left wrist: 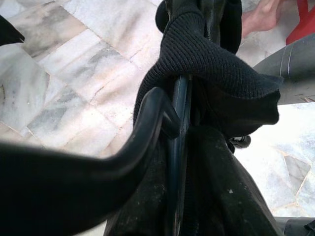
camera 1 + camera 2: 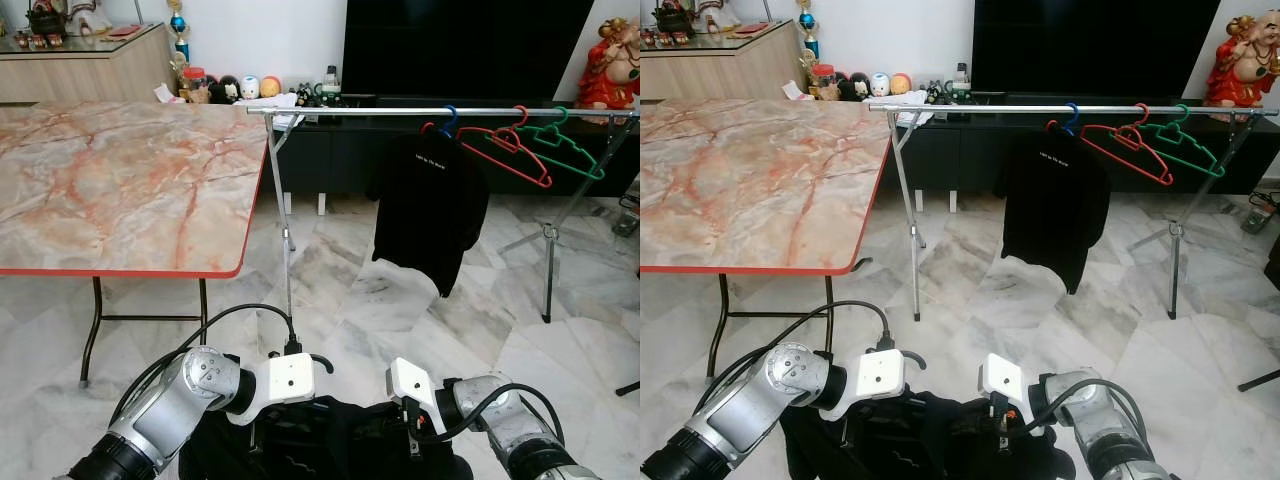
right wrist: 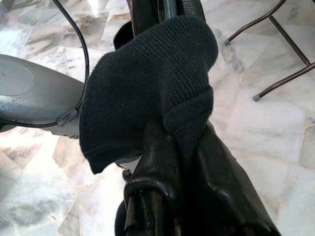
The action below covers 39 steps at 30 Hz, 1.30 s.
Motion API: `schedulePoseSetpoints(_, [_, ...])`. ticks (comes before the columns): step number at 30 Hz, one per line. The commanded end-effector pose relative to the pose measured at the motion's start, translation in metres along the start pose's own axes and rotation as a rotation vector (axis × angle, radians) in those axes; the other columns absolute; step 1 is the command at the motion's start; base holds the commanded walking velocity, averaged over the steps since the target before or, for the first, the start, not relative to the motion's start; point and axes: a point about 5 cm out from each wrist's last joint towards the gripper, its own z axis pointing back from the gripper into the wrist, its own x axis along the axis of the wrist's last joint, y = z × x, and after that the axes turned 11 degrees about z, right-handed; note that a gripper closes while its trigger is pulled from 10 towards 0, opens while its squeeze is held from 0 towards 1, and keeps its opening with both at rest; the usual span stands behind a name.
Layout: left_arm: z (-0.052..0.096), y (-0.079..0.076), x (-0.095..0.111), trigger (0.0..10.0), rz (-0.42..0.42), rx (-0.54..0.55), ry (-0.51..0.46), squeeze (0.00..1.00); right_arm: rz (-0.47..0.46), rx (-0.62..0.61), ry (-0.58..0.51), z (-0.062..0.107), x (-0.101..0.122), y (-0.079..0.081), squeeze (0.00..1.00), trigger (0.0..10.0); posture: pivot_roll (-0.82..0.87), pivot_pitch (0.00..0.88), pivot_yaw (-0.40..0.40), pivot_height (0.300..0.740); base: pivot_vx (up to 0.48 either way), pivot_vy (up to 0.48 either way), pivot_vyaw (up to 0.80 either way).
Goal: Hang hanger
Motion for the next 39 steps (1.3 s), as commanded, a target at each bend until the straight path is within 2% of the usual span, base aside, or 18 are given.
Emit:
schedulePoseSetpoints(1, [-0.002,-0.001,-0.001,10.0,-0.002,-0.015,0.010,0.00,0.070,-0.056,-0.081,0.004,0.025,-0.018,0.00,0.0,0.08,0.020,-0.030,0.740,0.000,0.000,0.00])
schedulePoseSetpoints(6, [-0.002,0.000,0.003,10.0,-0.015,-0.010,-0.014,0.00,0.075,-0.052,-0.079,0.004,0.025,-0.019,0.00,0.0,0.08,0.021,-0.033,0.740,0.000,0.000,0.00])
schedulePoseSetpoints(7, [-0.002,0.000,0.003,10.0,-0.011,-0.010,-0.016,0.07,0.076,-0.051,-0.078,0.004,0.025,-0.019,0.00,0.0,0.08,0.021,-0.034,0.740,0.000,0.000,0.00])
schedulePoseSetpoints(8, [-0.002,0.000,0.003,10.0,-0.006,-0.011,-0.016,0.97,0.077,-0.051,-0.077,0.005,0.025,-0.019,0.00,0.0,0.08,0.022,-0.035,0.740,0.000,0.000,0.00])
schedulePoseSetpoints(10, [-0.002,0.000,0.003,10.0,-0.008,-0.010,-0.015,1.00,0.077,-0.050,-0.077,0.005,0.025,-0.019,0.00,0.0,0.08,0.022,-0.035,0.740,0.000,0.000,0.00])
schedulePoseSetpoints(11, [-0.002,0.000,0.004,10.0,-0.012,-0.009,-0.014,1.00,0.078,-0.049,-0.076,0.005,0.025,-0.019,0.00,0.0,0.08,0.021,-0.035,0.740,0.000,0.000,0.00])
schedulePoseSetpoints(12, [-0.002,0.000,0.004,10.0,-0.020,-0.008,-0.014,0.00,0.079,-0.049,-0.076,0.005,0.026,-0.019,0.00,0.0,0.08,0.021,-0.035,0.740,0.000,0.000,0.00])
schedulePoseSetpoints(19, [-0.002,0.000,0.004,10.0,-0.017,-0.008,-0.017,0.00,0.086,-0.050,-0.081,0.005,0.028,-0.020,0.00,0.0,0.08,0.022,-0.035,0.740,0.000,0.000,0.00])
schedulePoseSetpoints(29, [-0.002,0.010,0.008,10.0,-0.029,0.074,-0.038,0.00,0.096,-0.025,-0.103,0.004,0.033,-0.021,0.00,0.0,0.08,0.023,-0.034,0.740,0.000,0.000,0.00])
schedulePoseSetpoints(39, [-0.003,0.001,0.004,10.0,-0.026,-0.013,-0.006,0.00,0.097,-0.025,-0.104,0.004,0.033,-0.021,0.00,0.0,0.07,0.023,-0.033,0.740,0.000,0.000,0.00])
